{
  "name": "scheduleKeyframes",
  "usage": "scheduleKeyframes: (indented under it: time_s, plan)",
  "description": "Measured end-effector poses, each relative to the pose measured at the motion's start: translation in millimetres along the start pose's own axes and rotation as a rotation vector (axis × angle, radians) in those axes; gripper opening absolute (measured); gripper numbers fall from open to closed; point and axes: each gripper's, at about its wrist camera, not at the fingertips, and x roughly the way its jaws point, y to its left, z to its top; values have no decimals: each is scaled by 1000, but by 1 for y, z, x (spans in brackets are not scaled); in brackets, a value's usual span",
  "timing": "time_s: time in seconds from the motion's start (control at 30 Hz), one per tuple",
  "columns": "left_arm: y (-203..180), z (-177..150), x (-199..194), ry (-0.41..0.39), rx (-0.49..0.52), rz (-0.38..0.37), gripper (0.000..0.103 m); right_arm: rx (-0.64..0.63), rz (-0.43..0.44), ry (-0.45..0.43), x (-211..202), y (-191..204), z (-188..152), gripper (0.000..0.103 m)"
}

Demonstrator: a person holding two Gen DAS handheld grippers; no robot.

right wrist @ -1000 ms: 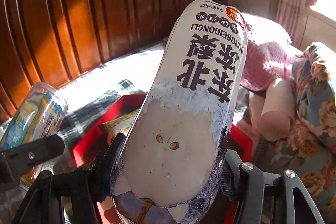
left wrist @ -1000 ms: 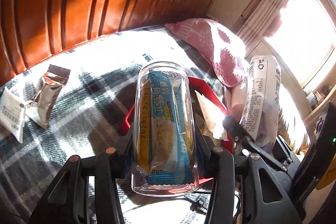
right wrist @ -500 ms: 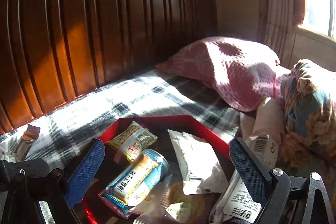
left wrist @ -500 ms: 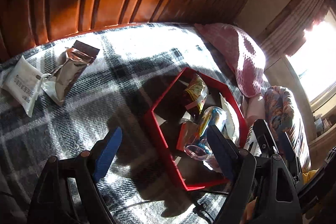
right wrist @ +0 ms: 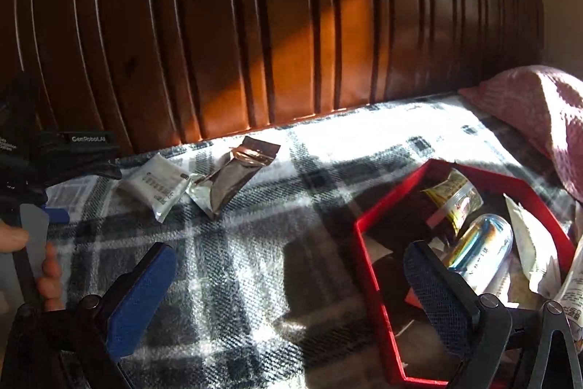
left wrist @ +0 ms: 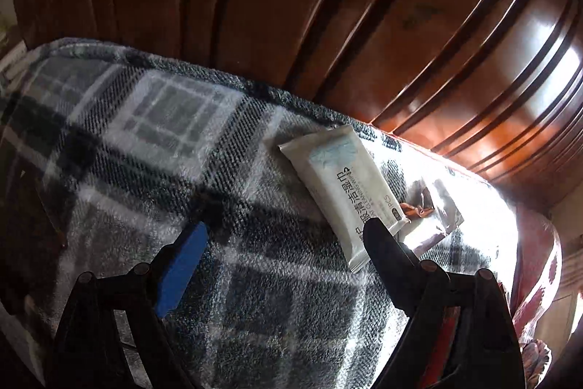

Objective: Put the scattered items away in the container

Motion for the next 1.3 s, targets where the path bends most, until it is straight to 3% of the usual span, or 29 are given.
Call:
scheduleKeyframes:
  time_s: [0.13, 0.27, 0.33, 0.4, 0.47, 0.57, 0.63, 0.7, 0.87, 1.03, 1.1, 1.17, 1.27, 1.3]
  plan:
    - [-36, 17, 37, 63, -37, 13, 91, -67, -19, 29, 18, 12, -5, 103]
    - [-60, 24, 91, 203, -61, 169, 91, -80, -1, 61, 34, 13, -7, 103]
    - [-62, 25, 108, 223, -102, 203, 97, -84, -4, 70, 40, 12, -9, 103]
    - [-71, 24, 117, 211, -70, 234, 103, -98, -11, 76, 43, 11, -10, 103]
    - [-83, 20, 120, 183, 56, 264, 103, -103, -27, 86, 47, 9, -12, 103]
    - [-84, 14, 114, 148, 277, 189, 100, -94, -32, 94, 49, 5, -14, 103]
    - [-73, 6, 101, 138, 390, 130, 83, -68, -23, 102, 50, 1, -14, 103]
    - [-55, -7, 81, 121, 494, 135, 65, -33, -7, 118, 52, -2, -16, 103]
    - [20, -62, 31, 109, 705, 151, 65, 74, 58, 162, 57, -5, -22, 99]
    - [58, -93, 6, 12, 750, 82, 66, 248, 177, 186, 77, 15, -13, 99]
    - [54, -96, 8, -9, 738, 102, 68, 273, 162, 196, 99, 28, 2, 99]
    - [50, -89, 12, -19, 750, 109, 70, 298, 75, 242, 132, 38, 19, 99]
    - [55, -76, 18, -26, 738, 100, 82, 346, -8, 403, 194, 45, 38, 99]
    - [58, -74, 20, -30, 712, 100, 90, 364, -24, 439, 213, 47, 41, 95]
